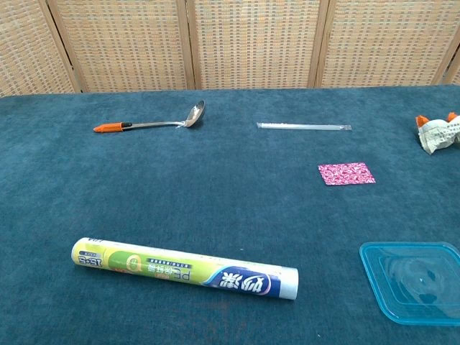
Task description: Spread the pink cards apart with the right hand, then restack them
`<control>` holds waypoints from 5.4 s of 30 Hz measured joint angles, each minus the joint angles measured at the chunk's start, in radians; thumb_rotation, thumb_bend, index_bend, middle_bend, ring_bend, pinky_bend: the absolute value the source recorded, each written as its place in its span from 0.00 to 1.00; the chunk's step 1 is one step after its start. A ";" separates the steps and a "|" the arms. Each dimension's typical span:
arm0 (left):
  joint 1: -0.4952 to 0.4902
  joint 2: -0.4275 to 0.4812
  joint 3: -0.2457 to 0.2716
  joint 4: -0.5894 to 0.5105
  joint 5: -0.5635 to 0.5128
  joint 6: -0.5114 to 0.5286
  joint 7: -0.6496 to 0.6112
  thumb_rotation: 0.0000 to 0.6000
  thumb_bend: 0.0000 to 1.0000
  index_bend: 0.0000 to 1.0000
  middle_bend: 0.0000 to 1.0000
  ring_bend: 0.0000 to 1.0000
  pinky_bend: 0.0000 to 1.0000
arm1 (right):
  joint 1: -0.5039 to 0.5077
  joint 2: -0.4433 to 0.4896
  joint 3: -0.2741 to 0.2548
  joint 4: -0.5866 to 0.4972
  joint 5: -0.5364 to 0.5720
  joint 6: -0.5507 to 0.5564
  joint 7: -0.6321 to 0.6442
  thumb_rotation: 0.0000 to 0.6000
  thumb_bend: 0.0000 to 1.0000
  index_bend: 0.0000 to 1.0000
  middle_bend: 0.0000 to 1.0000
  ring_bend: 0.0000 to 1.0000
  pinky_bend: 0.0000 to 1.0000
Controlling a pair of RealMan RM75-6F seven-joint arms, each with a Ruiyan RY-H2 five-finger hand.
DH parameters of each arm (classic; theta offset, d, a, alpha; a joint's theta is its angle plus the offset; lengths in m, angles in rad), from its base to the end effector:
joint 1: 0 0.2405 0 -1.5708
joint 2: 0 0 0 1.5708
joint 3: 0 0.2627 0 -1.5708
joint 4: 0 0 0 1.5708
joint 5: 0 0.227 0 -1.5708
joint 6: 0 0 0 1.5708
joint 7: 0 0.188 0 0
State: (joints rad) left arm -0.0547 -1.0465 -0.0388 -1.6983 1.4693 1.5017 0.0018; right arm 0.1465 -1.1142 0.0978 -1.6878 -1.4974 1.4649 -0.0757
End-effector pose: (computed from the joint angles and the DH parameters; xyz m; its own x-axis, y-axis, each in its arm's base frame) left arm -0.3228 0.2137 0.1644 0.3828 0.0096 0.9238 0.9227 0.0459 -0.3828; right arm -0.2883 -0.2545 0.1455 0.3945 0.0449 0.9178 -0.9149 -0.0736 0.3968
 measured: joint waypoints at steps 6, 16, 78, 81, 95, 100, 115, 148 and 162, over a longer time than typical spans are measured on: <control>0.001 0.001 0.000 -0.002 0.002 0.002 0.002 1.00 0.14 0.08 0.00 0.00 0.00 | -0.003 0.001 -0.001 0.000 -0.003 0.004 0.003 1.00 0.40 0.22 0.13 0.00 0.00; 0.004 0.005 -0.003 -0.009 0.010 0.014 0.001 1.00 0.14 0.08 0.00 0.00 0.00 | -0.006 0.007 -0.002 0.000 -0.010 0.011 0.013 1.00 0.40 0.22 0.13 0.00 0.00; -0.074 0.063 -0.050 -0.125 -0.024 -0.049 0.113 1.00 0.14 0.08 0.00 0.00 0.00 | 0.611 -0.119 0.048 0.191 0.004 -0.773 0.318 1.00 0.47 0.13 0.11 0.00 0.00; -0.073 0.066 -0.050 -0.123 -0.029 -0.049 0.111 1.00 0.14 0.08 0.00 0.00 0.00 | 0.640 -0.143 0.040 0.224 0.004 -0.803 0.333 1.00 0.47 0.14 0.12 0.00 0.00; -0.077 0.063 -0.046 -0.116 -0.037 -0.057 0.107 1.00 0.14 0.08 0.00 0.00 0.00 | 0.696 -0.189 -0.001 0.325 0.049 -0.904 0.361 1.00 0.47 0.15 0.13 0.00 0.00; -0.080 0.060 -0.045 -0.115 -0.037 -0.060 0.110 1.00 0.14 0.08 0.00 0.00 0.00 | 0.707 -0.195 -0.015 0.354 0.077 -0.936 0.364 1.00 0.47 0.15 0.13 0.00 0.00; -0.080 0.055 -0.042 -0.106 -0.045 -0.062 0.107 1.00 0.14 0.08 0.00 0.00 0.00 | 0.721 -0.220 -0.035 0.408 0.109 -0.970 0.355 1.00 0.47 0.15 0.13 0.00 0.00; -0.077 0.052 -0.039 -0.095 -0.050 -0.058 0.100 1.00 0.14 0.08 0.00 0.00 0.00 | 0.710 -0.278 -0.048 0.491 0.168 -0.936 0.225 1.00 0.47 0.19 0.13 0.00 0.00; -0.077 0.051 -0.038 -0.095 -0.050 -0.059 0.101 1.00 0.14 0.08 0.00 0.00 0.00 | 0.703 -0.291 -0.060 0.518 0.184 -0.942 0.181 1.00 0.47 0.19 0.13 0.00 0.00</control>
State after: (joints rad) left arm -0.1315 -0.9951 -0.0765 -1.7931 1.4188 1.4428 0.1028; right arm 0.8500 -1.4057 0.0380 -1.1697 -1.3137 0.5233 0.1050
